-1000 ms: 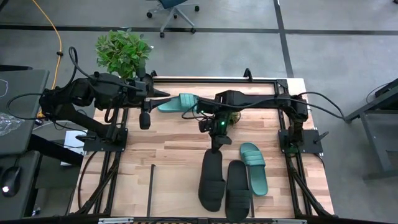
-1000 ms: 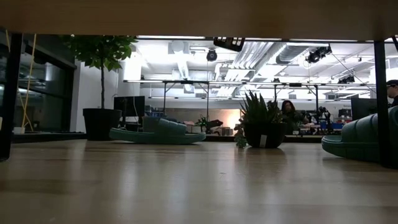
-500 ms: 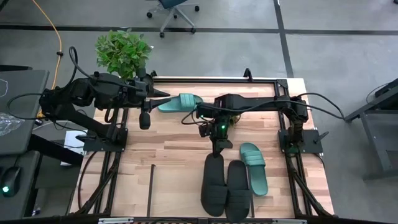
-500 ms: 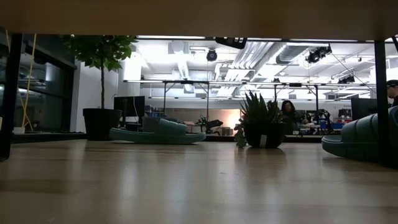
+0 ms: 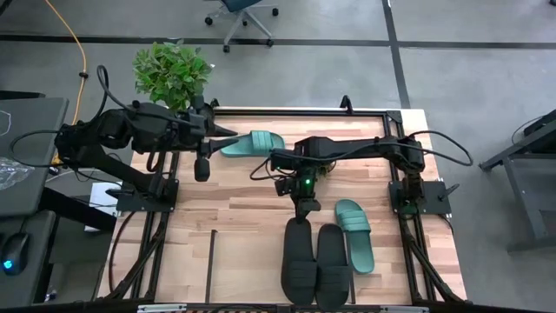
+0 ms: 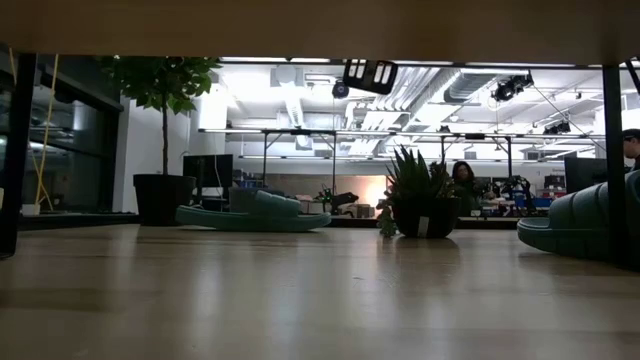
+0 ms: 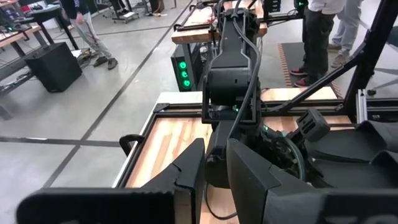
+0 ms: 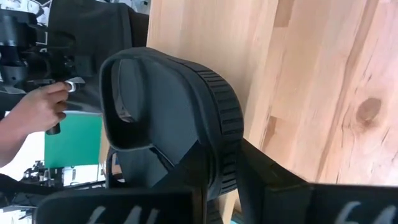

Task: Pick and place slides into the shelf
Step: Put the black slide on the shelf

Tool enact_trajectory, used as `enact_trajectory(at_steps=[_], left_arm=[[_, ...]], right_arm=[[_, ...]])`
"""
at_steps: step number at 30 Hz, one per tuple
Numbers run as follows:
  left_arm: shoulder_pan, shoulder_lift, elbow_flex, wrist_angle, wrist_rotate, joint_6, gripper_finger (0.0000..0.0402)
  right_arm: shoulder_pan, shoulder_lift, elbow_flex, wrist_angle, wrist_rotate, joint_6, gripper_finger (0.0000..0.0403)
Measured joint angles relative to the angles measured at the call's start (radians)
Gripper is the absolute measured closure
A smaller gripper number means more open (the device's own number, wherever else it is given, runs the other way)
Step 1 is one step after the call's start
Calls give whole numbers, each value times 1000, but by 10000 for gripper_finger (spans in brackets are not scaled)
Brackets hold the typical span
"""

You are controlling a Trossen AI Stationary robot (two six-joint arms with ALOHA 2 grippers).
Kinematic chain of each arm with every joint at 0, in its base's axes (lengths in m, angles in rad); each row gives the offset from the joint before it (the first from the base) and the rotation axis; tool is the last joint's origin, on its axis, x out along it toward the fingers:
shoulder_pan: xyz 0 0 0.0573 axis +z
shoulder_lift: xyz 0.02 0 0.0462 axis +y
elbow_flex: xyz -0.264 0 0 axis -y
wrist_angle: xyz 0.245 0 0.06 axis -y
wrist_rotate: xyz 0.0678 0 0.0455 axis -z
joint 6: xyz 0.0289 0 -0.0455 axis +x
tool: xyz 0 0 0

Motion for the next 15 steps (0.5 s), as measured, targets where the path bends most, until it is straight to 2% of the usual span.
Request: enact_trajectory(at_steps=[15], left_arm=[[0,0,0,-7,0,-2,344]], right_arm=[[23,22,-1,10,3,29,370]])
